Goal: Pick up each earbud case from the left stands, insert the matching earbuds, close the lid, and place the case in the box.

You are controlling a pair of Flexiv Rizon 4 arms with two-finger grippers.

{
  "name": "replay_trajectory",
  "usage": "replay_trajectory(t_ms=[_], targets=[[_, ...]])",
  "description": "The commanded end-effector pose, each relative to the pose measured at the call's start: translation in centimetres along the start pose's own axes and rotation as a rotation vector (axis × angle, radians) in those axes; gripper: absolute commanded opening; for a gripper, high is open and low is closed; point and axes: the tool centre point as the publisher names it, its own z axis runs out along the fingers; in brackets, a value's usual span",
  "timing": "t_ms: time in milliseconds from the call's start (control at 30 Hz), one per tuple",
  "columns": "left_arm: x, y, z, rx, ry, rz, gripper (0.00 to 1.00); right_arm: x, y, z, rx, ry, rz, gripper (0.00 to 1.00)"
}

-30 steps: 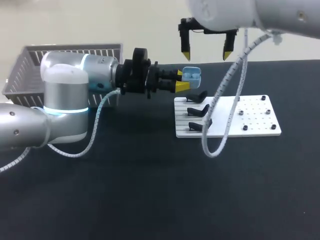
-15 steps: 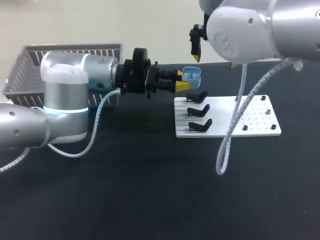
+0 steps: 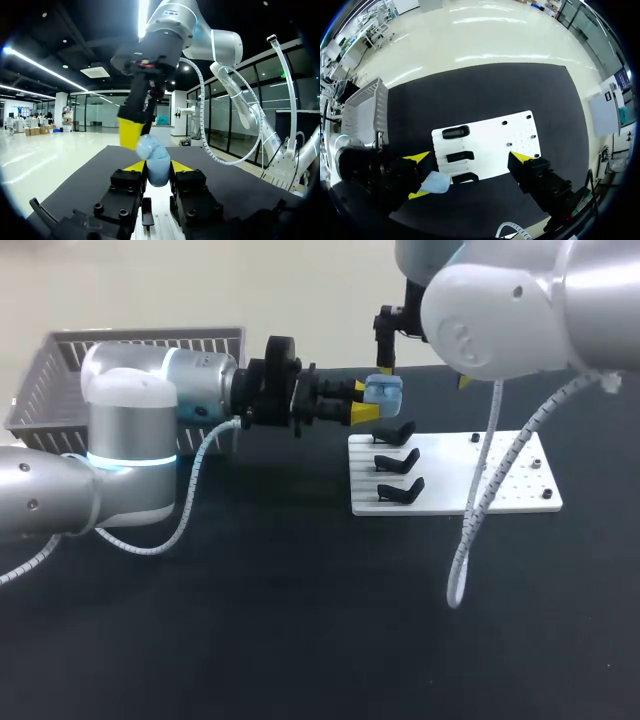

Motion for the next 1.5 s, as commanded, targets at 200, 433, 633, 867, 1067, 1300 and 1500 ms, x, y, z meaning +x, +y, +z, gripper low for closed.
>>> replay_trajectory(t_ms=[200,433,633,867,1067,1300,1500], targets=[[0.1,-0.1,0.0,-0.006,-0.002,0.003,0.00,1.3,-1.1,-1.5,-0.021,-0.098,0.037,1.00],[0.1,-0.1,0.0,-0.006,-0.002,0.003,0.00,2.2,-4.2,-4.4,-0.098,-0.237,0.048,1.00],[0.1,-0.1,0.0,-0.006,-0.002,0.003,0.00,4.5,-6.2,-6.1,-0.174,-0.259,-0.053,1.00],[-1.3,-0.6,-1.7,-0.059,-0.013,0.015,0.00,7.0,-7.0,-6.8,-0.315,-0.223,-0.213,1.00],[-4.9,-1.2,-6.8,-0.256,-0.004,0.080,0.00,7.3,-6.7,-6.9,-0.330,-0.212,-0.239,1.00],[-8.2,-0.4,-14.3,-0.484,-0.007,0.138,0.00,7.3,-6.7,-6.9,-0.330,-0.212,-0.239,1.00],[-8.4,2.1,-21.6,-0.686,0.030,0.129,0.00,7.3,-6.7,-6.9,-0.330,-0.212,-0.239,1.00]])
